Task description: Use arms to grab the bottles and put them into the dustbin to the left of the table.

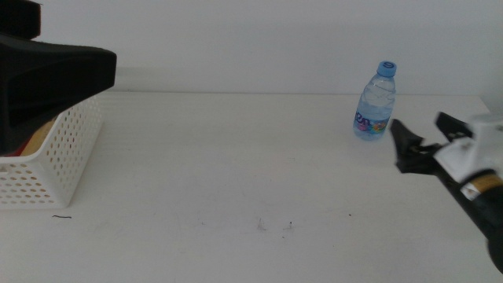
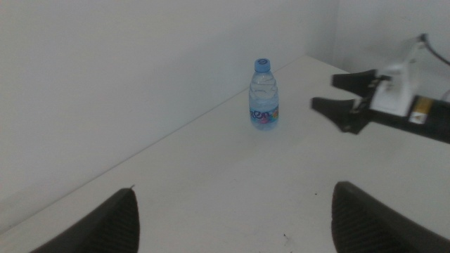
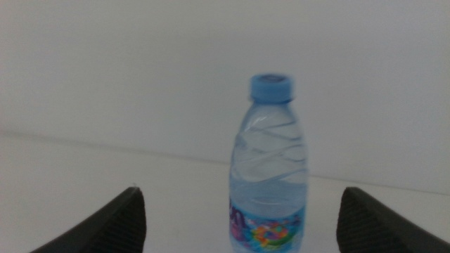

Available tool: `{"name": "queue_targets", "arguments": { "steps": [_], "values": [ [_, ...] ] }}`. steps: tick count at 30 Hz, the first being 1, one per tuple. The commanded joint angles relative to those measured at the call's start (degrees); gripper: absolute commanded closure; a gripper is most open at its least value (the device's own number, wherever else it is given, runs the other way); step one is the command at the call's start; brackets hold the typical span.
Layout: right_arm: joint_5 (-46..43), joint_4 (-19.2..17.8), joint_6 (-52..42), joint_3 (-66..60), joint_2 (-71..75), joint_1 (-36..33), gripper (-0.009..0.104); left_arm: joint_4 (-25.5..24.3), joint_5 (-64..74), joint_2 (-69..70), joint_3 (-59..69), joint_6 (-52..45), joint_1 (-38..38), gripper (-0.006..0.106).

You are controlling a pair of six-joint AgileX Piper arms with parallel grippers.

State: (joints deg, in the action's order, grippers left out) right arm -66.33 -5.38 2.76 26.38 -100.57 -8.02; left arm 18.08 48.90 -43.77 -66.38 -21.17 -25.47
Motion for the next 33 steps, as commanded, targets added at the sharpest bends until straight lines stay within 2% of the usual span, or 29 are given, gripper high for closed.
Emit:
{"name": "queue_targets", "arguments": {
  "steps": [1, 4, 7, 11, 17, 23, 28, 30, 31, 33],
  "values": [
    [4.2, -0.4, -3.7, 5.0, -3.8, -1.3, 0.008, -0.2, -0.8, 0.2, 0.2, 0.1, -0.2, 0.007],
    [10.7, 0.0, -4.9, 10.6, -7.8, -1.7, 0.002, -0.2, -0.8, 0.2, 0.2, 0.1, -0.2, 0.007],
    [13.0, 1.6, -5.6, 15.3, -11.2, -1.7, 0.002, -0.2, -0.8, 0.2, 0.2, 0.2, -0.2, 0.007],
    [12.8, 4.7, -7.9, 20.6, -15.2, -1.7, 0.002, -0.2, -0.8, 0.2, 0.2, 0.2, -0.2, 0.007],
    [12.8, 6.1, -8.8, 28.1, -21.9, -1.7, 0.002, -0.2, -0.8, 0.2, 0.2, 0.1, -0.2, 0.007],
    [12.9, 10.4, -8.8, 35.5, -27.5, -1.7, 0.002, -0.2, -0.8, 0.2, 0.2, 0.1, -0.2, 0.007],
    [14.9, 10.5, -8.8, 42.6, -32.0, -1.7, 0.002, -0.2, -0.8, 0.2, 0.2, 0.1, -0.2, 0.007],
    [18.0, 10.3, -8.8, 44.7, -32.8, -1.7, 0.008, -0.2, -0.8, 0.2, 0.2, 0.1, -0.2, 0.007],
    [19.6, 10.1, -9.1, 45.5, -32.9, -1.7, 0.018, -0.2, -0.8, 0.2, 0.2, 0.1, -0.2, 0.007],
    [21.1, 9.4, -10.6, 45.9, -32.8, -2.3, 0.056, -0.2, -0.8, 0.2, 0.2, 0.1, -0.2, 0.007]
  ]
}}
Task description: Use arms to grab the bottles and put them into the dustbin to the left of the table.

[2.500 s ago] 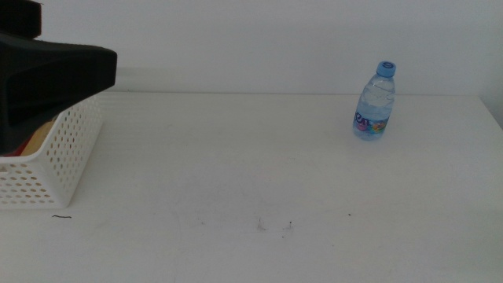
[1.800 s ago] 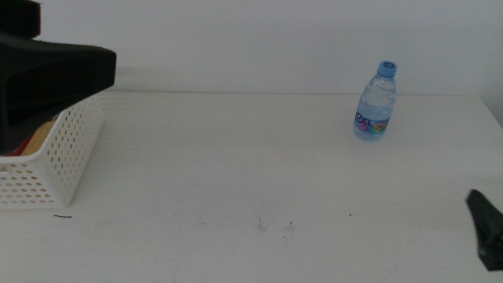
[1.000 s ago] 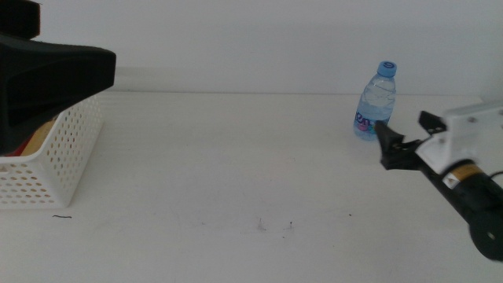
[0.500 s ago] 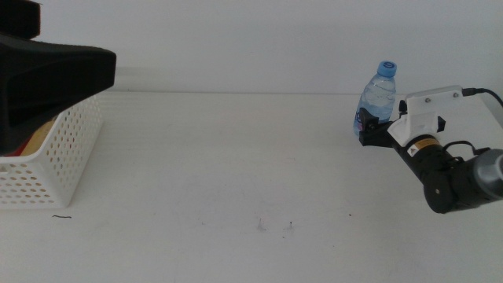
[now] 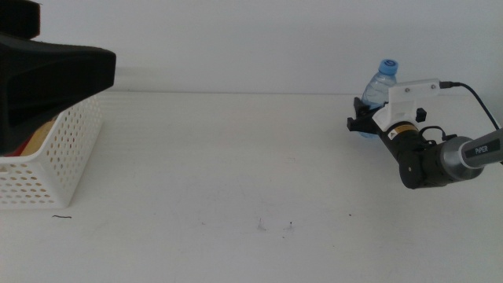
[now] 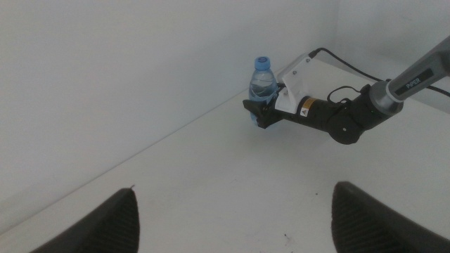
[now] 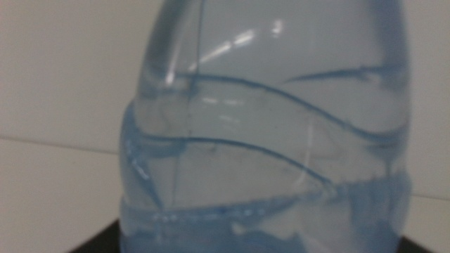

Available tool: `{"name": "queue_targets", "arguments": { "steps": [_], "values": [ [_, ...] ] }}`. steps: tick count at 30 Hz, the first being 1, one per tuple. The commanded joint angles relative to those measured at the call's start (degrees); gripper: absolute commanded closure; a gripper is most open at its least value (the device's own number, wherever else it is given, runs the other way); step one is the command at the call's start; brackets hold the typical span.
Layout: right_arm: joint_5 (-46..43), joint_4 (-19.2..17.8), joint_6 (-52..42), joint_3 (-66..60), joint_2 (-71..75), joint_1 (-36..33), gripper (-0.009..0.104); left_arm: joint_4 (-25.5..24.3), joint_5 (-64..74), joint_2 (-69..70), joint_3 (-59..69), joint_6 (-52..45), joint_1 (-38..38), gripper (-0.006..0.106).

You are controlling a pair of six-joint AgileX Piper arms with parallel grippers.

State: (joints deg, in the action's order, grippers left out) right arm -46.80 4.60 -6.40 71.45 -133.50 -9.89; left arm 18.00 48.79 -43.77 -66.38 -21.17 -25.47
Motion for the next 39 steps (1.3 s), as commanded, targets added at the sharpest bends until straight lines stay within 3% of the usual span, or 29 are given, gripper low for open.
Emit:
{"name": "queue_targets", "arguments": {
  "steps": [1, 2, 9, 16, 26, 29, 32, 34, 35, 39],
  "values": [
    [2.0, -0.6, -2.1, 0.8, 0.7, -1.1, 0.084, -0.2, -0.7, 0.2, 0.2, 0.1, -0.2, 0.007],
    [2.5, 0.1, -1.5, 0.8, 1.4, -2.2, 0.095, -0.2, -0.7, 0.2, 0.2, 0.1, -0.2, 0.007],
    [4.0, -0.1, -1.1, 2.0, 7.9, -13.8, 0.098, -0.2, -0.7, 0.2, 0.2, 0.2, -0.2, 0.007],
    [10.0, -0.4, -1.1, 12.7, 3.2, -24.7, 0.098, -0.2, -0.7, 0.2, 0.2, 0.2, -0.2, 0.007],
    [15.3, -0.4, -1.1, 26.8, -7.3, -28.9, 0.097, -0.2, -0.7, 0.2, 0.2, 0.1, -0.2, 0.007],
    [15.8, -0.4, -1.1, 27.5, -8.3, -28.9, 0.087, -0.2, -0.7, 0.2, 0.2, 0.1, -0.2, 0.007],
    [17.7, -0.3, -1.0, 27.5, -8.5, -29.0, 0.064, -0.2, -0.7, 0.2, 0.2, 0.1, -0.2, 0.007],
    [19.5, 0.0, -1.0, 27.5, -8.5, -29.0, 0.045, -0.2, -0.7, 0.2, 0.2, 0.1, -0.2, 0.007],
    [25.1, 0.3, -0.9, 27.3, -7.3, -29.1, 0.016, -0.2, -0.7, 0.2, 0.2, 0.1, -0.2, 0.007],
    [39.2, 2.7, -0.9, 24.1, -1.3, -29.1, 0.011, -0.2, -0.7, 0.2, 0.2, 0.1, -0.2, 0.007]
  ]
}}
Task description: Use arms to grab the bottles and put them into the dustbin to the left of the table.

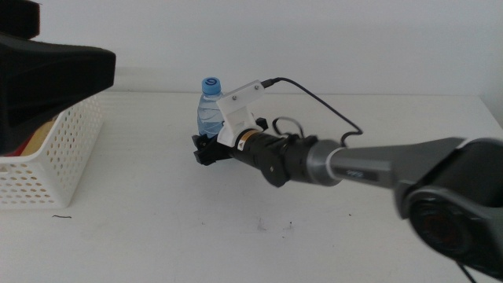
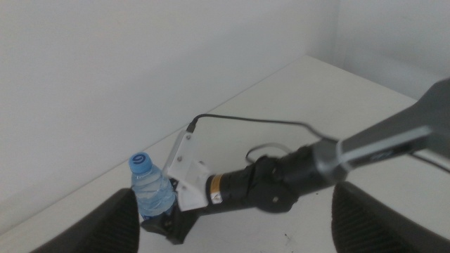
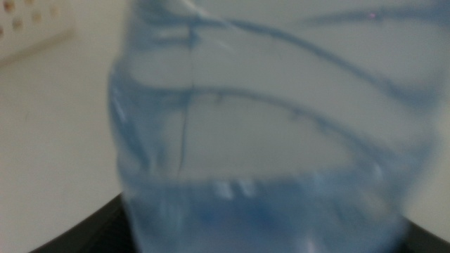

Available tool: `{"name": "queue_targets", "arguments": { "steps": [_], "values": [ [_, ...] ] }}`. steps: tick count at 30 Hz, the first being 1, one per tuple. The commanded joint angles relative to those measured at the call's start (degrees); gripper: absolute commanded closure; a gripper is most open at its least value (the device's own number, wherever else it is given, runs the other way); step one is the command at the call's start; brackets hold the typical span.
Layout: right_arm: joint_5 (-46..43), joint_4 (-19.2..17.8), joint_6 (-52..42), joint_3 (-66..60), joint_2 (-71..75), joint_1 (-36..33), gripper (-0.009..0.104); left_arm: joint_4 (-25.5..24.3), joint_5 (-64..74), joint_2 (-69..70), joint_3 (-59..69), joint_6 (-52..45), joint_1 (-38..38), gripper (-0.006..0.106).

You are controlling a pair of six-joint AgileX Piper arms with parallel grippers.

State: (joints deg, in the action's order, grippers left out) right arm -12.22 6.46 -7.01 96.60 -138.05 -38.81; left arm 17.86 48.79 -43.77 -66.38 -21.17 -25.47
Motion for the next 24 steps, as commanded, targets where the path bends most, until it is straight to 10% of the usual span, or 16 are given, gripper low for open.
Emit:
{"name": "queue_targets", "arguments": {
  "steps": [1, 12, 19, 24],
  "values": [
    [6.8, 2.5, -0.1, -3.1, 5.5, -0.2, 0.011, 0.0, -0.7, 0.2, 0.2, 0.1, -0.2, 0.007],
    [29.8, 5.6, 1.2, -29.2, 47.5, 0.1, 0.011, 0.0, -0.7, 0.2, 0.2, 0.3, -0.2, 0.007],
    [47.2, -7.1, 7.8, -24.3, 72.0, 0.1, 0.011, 0.0, -0.7, 0.2, 0.2, 0.1, -0.2, 0.007],
    [47.6, -7.2, 8.1, -24.3, 74.4, 0.1, 0.011, 0.0, -0.7, 0.2, 0.2, 0.1, -0.2, 0.007]
  ]
}}
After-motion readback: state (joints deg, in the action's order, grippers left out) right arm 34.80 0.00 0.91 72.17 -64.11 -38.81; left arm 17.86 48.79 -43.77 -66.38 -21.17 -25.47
